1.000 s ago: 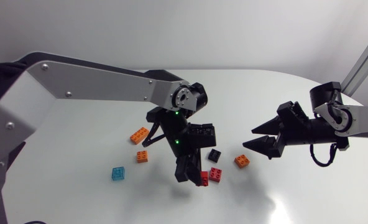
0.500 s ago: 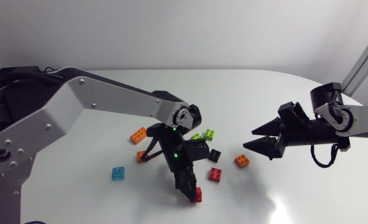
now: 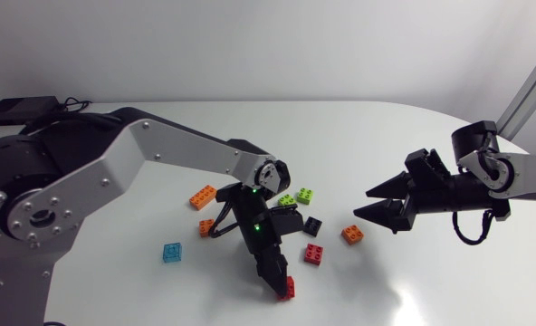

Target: Separate the duplo bricks

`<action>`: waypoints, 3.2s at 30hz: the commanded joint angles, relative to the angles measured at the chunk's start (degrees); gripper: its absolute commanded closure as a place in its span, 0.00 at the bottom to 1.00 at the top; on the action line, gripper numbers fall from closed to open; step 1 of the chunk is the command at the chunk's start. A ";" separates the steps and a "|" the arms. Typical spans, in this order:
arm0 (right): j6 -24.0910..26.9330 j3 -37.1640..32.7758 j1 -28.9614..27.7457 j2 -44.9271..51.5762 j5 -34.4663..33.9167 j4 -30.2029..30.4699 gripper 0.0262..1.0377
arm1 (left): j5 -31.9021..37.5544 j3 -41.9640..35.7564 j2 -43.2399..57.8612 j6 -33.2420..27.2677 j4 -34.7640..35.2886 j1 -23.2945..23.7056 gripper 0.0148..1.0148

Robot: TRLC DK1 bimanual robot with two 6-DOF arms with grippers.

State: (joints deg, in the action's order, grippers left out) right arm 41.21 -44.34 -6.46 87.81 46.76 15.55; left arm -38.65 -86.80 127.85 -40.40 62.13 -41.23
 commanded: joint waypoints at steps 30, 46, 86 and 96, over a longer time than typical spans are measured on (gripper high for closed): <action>1.24 1.01 -0.05 1.57 0.96 0.53 0.05 | 27.49 24.49 -23.53 0.85 -29.61 -11.76 0.07; 1.77 2.15 -0.48 1.05 1.14 0.36 0.05 | 31.01 25.55 -24.84 2.35 -32.07 -13.87 0.41; 2.38 2.33 -1.36 1.14 2.02 0.97 0.05 | 18.97 22.47 -25.55 1.64 -27.59 -6.84 0.77; 2.38 1.18 -2.33 2.54 3.77 2.11 0.05 | -8.72 -0.91 -6.91 -3.63 -0.69 11.61 0.78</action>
State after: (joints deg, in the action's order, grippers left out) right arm 42.09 -43.22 -7.99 88.73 49.63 16.40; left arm -45.10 -85.67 117.16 -41.82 58.04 -30.72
